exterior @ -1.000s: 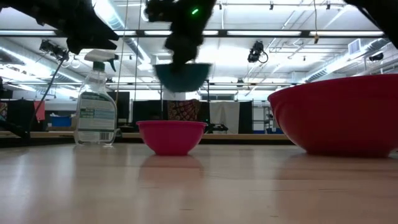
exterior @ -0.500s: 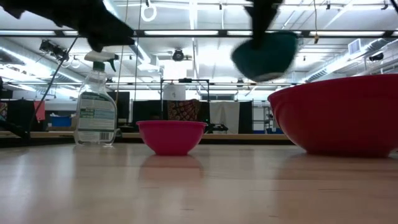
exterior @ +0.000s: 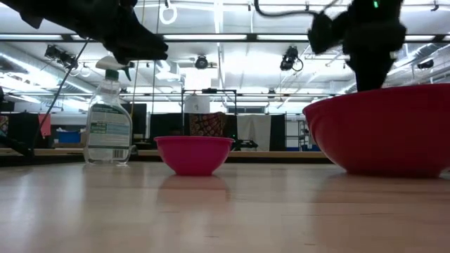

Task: Nest bowls inside each other
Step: Stack the blue bowl on the top of the green bowl, then stack the pink bowl on the top of the blue bowl

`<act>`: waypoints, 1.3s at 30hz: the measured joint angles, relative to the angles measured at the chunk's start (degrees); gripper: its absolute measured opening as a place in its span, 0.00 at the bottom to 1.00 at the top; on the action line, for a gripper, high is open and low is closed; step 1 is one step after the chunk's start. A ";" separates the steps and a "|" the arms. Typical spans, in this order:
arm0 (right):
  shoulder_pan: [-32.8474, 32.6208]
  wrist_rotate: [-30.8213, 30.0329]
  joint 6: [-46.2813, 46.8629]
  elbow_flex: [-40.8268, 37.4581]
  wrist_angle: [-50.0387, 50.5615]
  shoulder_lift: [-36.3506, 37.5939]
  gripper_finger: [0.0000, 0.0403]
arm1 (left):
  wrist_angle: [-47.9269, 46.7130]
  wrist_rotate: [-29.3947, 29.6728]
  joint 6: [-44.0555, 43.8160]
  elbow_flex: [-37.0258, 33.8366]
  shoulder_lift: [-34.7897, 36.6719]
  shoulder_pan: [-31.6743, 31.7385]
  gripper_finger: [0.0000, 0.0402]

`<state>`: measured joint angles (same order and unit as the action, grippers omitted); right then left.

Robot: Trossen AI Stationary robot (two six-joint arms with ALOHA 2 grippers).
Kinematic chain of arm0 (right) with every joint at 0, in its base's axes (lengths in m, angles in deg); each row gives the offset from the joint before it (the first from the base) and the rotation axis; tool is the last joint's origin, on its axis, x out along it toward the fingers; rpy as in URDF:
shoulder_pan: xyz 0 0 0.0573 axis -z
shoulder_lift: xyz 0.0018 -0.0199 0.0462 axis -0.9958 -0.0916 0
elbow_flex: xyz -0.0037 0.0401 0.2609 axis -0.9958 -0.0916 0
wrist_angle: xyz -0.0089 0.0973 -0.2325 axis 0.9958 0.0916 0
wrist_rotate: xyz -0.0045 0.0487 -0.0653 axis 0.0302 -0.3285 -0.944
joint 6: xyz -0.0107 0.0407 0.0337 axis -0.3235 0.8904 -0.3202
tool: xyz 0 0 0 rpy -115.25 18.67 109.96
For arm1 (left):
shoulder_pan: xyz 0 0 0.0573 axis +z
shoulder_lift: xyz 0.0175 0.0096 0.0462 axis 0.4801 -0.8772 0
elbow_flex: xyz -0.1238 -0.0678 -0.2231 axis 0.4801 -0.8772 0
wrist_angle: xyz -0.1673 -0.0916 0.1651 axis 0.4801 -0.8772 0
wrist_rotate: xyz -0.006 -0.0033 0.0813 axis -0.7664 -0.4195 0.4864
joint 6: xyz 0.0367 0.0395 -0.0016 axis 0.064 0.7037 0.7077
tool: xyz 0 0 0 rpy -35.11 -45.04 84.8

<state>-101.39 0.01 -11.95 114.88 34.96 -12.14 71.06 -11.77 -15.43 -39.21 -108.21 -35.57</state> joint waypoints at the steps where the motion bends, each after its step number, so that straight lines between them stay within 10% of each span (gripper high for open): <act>1: 0.03 -0.20 0.08 -1.66 -1.40 0.07 0.07 | 0.07 0.00 -0.01 0.00 -0.04 0.00 0.52; 13: 1.09 0.47 -0.33 -6.79 -6.18 -0.20 0.36 | 0.22 0.00 0.40 0.00 0.01 0.02 0.52; 20: 4.44 5.65 -1.77 2.79 1.95 -0.20 0.56 | 0.15 0.01 0.38 0.00 0.01 0.02 0.52; 26: 3.43 -5.06 -9.21 12.34 -3.76 -0.12 0.57 | -0.05 0.00 0.12 0.00 0.01 0.02 0.52; 39: 2.29 0.46 -39.26 14.33 -38.82 -16.23 0.51 | -2.81 0.00 -1.12 -0.05 0.01 1.24 0.52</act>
<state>-99.09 0.48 -51.21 129.22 -3.86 -28.36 68.25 -11.77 -16.55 -39.26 -108.20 -34.33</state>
